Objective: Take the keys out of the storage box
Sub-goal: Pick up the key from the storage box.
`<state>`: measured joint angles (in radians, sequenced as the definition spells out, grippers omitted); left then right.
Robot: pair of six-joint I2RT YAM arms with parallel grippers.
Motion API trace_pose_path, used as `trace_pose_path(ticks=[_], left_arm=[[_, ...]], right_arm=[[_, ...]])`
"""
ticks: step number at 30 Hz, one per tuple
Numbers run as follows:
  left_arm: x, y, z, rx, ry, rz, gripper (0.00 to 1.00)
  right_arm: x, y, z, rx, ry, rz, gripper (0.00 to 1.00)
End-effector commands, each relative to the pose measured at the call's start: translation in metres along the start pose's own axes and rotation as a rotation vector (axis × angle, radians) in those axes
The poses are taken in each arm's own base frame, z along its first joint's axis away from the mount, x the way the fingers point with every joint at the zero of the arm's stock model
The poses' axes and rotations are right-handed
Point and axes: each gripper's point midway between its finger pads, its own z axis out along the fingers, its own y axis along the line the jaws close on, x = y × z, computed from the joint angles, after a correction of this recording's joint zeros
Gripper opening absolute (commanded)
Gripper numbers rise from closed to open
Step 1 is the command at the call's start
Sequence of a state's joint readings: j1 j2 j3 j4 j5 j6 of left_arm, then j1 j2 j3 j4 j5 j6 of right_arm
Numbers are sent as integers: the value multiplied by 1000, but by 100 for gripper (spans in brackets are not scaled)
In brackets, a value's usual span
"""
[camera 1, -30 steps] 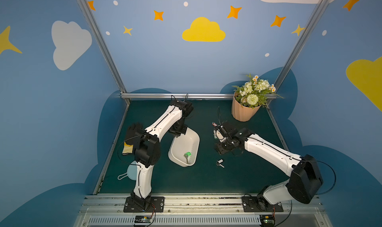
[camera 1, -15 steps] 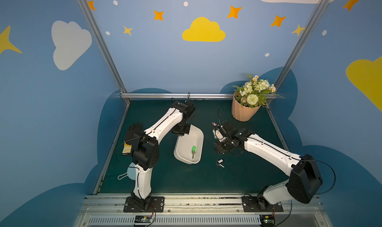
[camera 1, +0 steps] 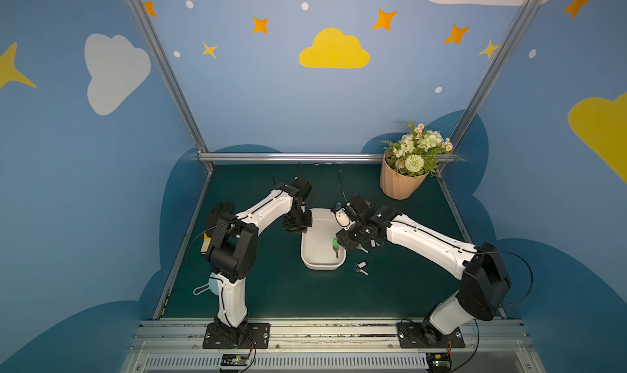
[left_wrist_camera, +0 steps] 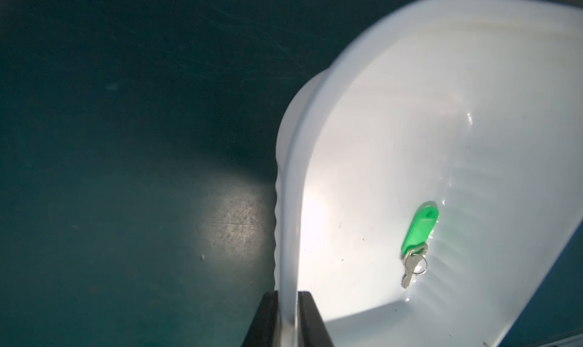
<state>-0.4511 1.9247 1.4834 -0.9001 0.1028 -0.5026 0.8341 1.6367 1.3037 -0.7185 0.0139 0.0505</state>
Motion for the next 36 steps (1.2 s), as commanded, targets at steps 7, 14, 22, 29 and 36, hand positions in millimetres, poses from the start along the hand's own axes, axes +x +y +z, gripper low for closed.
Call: trace_pose_path(ticks=[7, 14, 22, 29, 36], left_arm=[[-7, 4, -36, 101, -151, -57, 43], [-1, 56, -80, 184, -354, -186, 63], [13, 97, -91, 162, -423, -225, 68], [14, 100, -90, 169, -396, -213, 69], [24, 97, -85, 189, -355, -168, 78]], right_arm=[[8, 2, 18, 97, 211, -127, 50], [9, -1, 33, 153, 333, -81, 49], [16, 9, 41, 189, 477, -52, 53], [14, 23, 48, 208, 545, 135, 57], [16, 31, 59, 254, 555, 370, 57]])
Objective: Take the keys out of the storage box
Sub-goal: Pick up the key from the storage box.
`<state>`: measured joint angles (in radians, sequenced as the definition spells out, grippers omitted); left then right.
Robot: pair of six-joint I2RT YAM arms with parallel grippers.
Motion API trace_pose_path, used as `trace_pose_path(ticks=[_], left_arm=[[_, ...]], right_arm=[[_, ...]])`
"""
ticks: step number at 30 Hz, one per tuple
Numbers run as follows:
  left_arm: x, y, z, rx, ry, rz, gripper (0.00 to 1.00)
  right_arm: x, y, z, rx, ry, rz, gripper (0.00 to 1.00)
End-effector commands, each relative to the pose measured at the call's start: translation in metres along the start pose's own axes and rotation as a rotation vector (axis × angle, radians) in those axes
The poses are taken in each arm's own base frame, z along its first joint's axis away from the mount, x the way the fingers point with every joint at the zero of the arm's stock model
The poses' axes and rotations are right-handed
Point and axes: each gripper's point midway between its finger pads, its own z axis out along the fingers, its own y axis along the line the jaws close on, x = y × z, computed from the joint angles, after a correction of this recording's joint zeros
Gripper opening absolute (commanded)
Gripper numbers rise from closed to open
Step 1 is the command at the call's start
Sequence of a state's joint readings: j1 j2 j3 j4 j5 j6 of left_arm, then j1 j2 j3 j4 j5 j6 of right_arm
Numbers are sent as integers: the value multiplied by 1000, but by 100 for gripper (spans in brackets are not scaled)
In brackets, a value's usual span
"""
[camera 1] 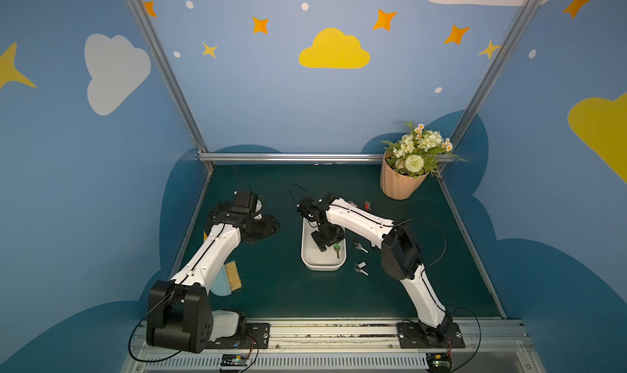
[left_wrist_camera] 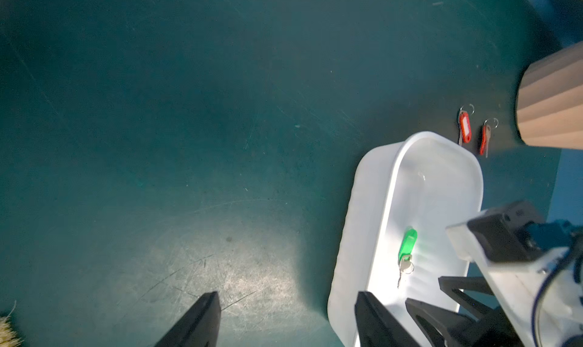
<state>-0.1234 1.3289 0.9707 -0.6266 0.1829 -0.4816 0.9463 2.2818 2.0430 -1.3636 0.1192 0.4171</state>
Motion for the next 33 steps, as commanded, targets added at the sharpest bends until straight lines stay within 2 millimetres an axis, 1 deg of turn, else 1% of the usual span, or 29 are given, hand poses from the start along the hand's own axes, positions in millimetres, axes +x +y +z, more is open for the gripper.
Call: trace_pose_path(ticks=[1, 5, 8, 14, 17, 24, 27, 30, 33], left_arm=[[6, -2, -3, 24, 23, 42, 81], [8, -3, -5, 35, 17, 73, 94], [9, -5, -6, 38, 21, 97, 98], [8, -12, -10, 39, 23, 147, 99], [9, -14, -9, 46, 23, 150, 99], [10, -17, -8, 50, 33, 160, 99], [10, -17, -7, 48, 38, 161, 99], [10, -17, -6, 47, 41, 161, 99], [9, -17, -6, 47, 42, 163, 99]], right_arm=[[12, 0, 0, 22, 54, 180, 57], [12, -1, 9, 61, 48, 289, 58], [10, -6, 15, 102, 39, 333, 59], [6, -11, 27, 130, 43, 366, 61], [6, -13, 33, 144, 48, 372, 64], [1, -10, 51, 120, 56, 376, 64], [1, -10, 58, 109, 60, 379, 61], [-1, -9, 64, 89, 62, 380, 55], [-4, -9, 64, 86, 46, 368, 48]])
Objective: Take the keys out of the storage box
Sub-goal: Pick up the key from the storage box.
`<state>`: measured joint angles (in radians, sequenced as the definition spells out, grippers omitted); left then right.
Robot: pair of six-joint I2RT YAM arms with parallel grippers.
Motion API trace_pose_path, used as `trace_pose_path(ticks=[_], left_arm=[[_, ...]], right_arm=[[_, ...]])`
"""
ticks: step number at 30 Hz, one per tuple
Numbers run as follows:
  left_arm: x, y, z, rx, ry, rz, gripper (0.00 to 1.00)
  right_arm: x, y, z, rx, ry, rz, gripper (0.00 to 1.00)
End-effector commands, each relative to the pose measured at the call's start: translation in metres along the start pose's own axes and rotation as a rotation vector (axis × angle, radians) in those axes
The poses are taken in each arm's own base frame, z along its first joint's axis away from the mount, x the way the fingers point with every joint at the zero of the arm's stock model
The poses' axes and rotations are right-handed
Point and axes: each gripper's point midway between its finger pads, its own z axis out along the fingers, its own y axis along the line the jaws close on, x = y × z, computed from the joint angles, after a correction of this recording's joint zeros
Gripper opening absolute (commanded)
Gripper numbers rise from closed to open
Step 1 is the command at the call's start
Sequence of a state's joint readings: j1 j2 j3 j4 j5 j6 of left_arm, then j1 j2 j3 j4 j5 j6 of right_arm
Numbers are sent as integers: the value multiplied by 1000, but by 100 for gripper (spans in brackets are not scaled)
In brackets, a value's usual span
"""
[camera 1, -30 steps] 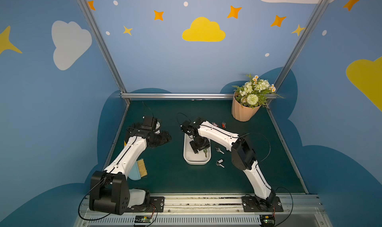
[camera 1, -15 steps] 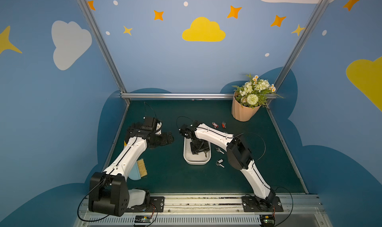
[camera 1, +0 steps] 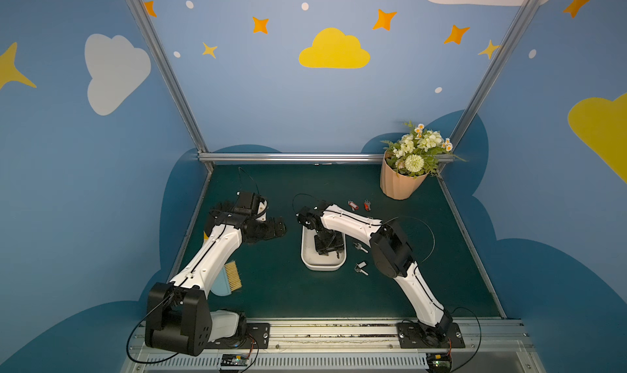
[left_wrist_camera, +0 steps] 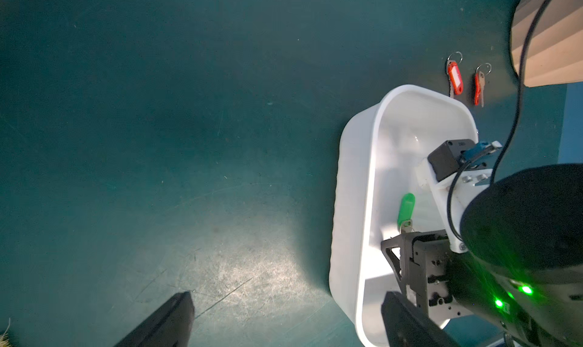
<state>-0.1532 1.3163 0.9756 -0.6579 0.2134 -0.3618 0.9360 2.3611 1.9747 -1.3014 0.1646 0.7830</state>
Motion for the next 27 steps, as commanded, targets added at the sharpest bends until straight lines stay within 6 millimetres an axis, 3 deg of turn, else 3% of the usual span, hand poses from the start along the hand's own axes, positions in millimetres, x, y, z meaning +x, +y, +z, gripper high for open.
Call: trace_pose_path(ticks=[1, 9, 15, 18, 27], left_arm=[[-4, -6, -4, 13, 4, 22, 99], [-4, -5, -2, 12, 8, 21, 99], [-3, -10, -1, 39, 19, 24, 99], [-5, -10, 0, 39, 18, 24, 99], [-5, -10, 3, 39, 28, 21, 99]], right_arm=[[-4, 3, 15, 2, -5, -6, 46], [-8, -2, 15, 26, -28, -27, 33], [-17, -7, 2, 18, -69, -10, 45], [-21, -8, -6, 9, -90, -20, 46], [-17, -1, -2, -27, -54, -10, 49]])
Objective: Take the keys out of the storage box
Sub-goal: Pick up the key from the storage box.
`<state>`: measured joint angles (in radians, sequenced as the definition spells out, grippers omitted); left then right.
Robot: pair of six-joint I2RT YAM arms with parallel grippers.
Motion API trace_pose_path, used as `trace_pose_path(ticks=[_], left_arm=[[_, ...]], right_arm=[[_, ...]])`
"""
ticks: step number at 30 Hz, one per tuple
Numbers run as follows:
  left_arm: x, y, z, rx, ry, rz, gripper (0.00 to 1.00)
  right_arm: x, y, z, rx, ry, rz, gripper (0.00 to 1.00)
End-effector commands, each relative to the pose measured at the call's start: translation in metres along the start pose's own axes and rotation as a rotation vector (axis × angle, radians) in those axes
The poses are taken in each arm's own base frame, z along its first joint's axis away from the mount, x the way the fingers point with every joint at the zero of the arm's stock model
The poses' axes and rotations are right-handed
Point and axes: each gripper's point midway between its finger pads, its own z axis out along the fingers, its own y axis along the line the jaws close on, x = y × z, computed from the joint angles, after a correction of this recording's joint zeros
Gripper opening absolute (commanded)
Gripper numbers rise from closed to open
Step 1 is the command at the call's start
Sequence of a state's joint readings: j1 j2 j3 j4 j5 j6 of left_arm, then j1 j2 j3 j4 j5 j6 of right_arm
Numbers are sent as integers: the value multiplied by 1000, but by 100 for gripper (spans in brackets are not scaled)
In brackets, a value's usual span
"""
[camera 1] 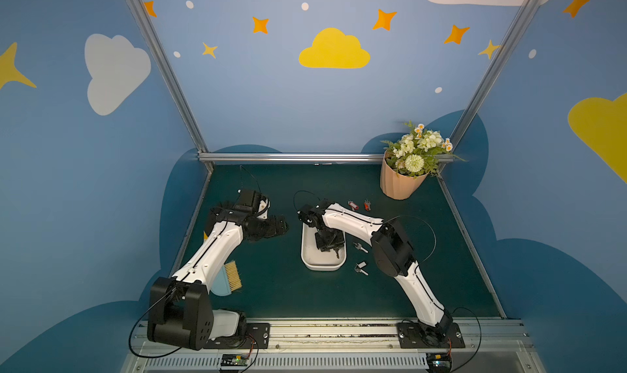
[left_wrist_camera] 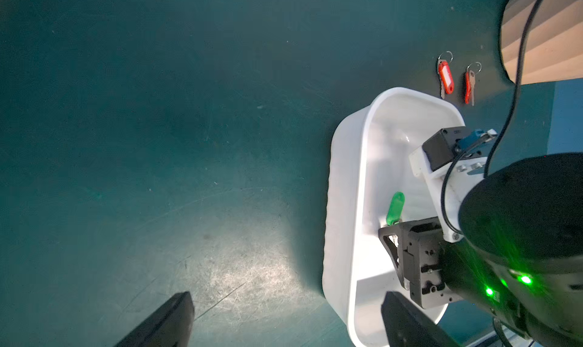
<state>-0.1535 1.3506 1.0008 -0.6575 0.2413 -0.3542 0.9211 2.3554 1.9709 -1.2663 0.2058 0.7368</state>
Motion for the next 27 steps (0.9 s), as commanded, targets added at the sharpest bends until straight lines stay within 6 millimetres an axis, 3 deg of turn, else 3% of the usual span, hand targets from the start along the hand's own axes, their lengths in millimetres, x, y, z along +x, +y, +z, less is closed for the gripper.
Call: trace_pose_path(ticks=[1, 16, 23, 27], left_arm=[[-1, -5, 0, 17, 12, 15, 99], [0, -5, 5, 25, 28, 10, 99], [1, -2, 5, 17, 33, 2, 99], [1, 0, 4, 12, 31, -3, 99]], right_arm=[[-2, 4, -1, -37, 3, 25, 50], [-8, 5, -4, -44, -2, -29, 40], [2, -13, -25, 98, -59, -373, 47], [11, -2, -30, 85, -70, -656, 48]])
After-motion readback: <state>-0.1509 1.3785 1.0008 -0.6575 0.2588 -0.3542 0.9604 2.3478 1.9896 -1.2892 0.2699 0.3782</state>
